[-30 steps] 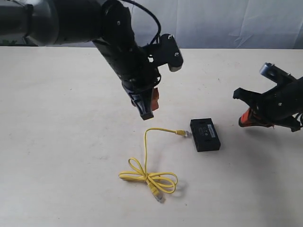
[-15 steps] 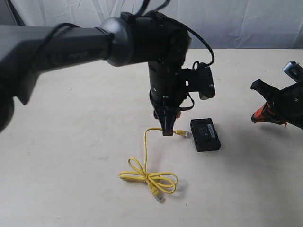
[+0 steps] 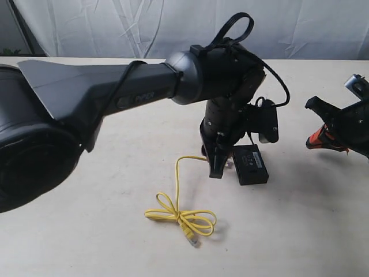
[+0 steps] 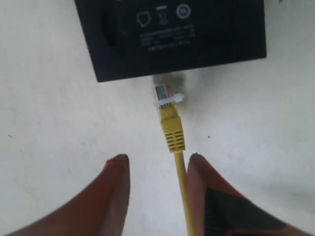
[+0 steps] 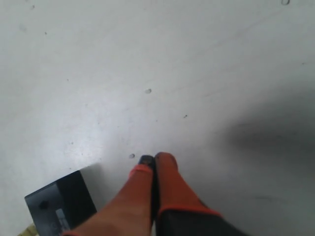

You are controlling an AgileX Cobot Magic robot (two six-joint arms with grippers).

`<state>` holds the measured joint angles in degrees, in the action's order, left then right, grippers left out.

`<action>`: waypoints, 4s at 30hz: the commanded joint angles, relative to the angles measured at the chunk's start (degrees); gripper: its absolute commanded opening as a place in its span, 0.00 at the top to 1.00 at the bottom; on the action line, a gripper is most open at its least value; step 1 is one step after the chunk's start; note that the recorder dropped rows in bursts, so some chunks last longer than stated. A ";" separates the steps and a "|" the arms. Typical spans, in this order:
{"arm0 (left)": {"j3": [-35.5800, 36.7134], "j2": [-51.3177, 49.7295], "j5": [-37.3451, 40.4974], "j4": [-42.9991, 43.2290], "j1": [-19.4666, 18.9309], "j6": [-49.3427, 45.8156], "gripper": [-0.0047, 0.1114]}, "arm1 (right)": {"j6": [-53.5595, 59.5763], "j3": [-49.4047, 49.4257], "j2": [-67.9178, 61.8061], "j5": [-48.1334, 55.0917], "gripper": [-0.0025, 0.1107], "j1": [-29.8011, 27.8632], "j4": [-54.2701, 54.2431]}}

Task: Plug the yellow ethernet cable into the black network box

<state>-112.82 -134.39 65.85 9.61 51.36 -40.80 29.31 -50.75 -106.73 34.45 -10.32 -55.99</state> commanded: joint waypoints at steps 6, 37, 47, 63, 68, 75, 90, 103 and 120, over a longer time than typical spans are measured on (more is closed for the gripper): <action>-0.40 -0.79 1.32 2.90 0.16 -2.05 0.63 | 1.01 0.16 0.52 -0.81 0.98 -0.38 -1.02; -0.29 -1.52 2.85 4.01 0.16 -4.30 0.96 | 1.12 0.16 0.52 -1.24 0.98 -0.38 -1.15; -0.29 -0.37 3.16 2.21 -0.59 -3.00 0.96 | 2.37 0.16 0.52 -1.33 0.98 -0.38 -1.28; 2.57 6.53 0.74 -13.19 -7.73 -3.12 0.96 | 3.71 0.16 0.52 -0.55 0.98 -0.38 -1.09; 8.71 10.23 -7.91 -16.28 -7.84 -3.54 0.96 | 5.23 0.16 0.52 0.33 0.98 -0.25 -1.09; 22.19 15.05 -16.77 -19.54 -8.88 -4.76 0.96 | 10.31 0.16 0.52 0.97 0.98 4.04 -1.52; 33.15 15.61 -35.11 -26.95 -9.53 -16.44 0.96 | 12.74 0.16 0.19 -3.56 0.98 12.86 1.68; 35.77 15.61 -41.75 -26.07 -9.41 -16.80 0.96 | 12.74 0.16 0.19 -4.16 0.98 13.43 1.56; 35.66 12.76 -41.35 -28.68 -9.41 -18.37 0.96 | 12.74 0.16 0.19 -5.38 0.98 14.50 0.89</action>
<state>-77.09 -121.45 24.49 -17.68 41.87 -58.06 41.58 -50.75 -106.73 29.80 4.08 -54.88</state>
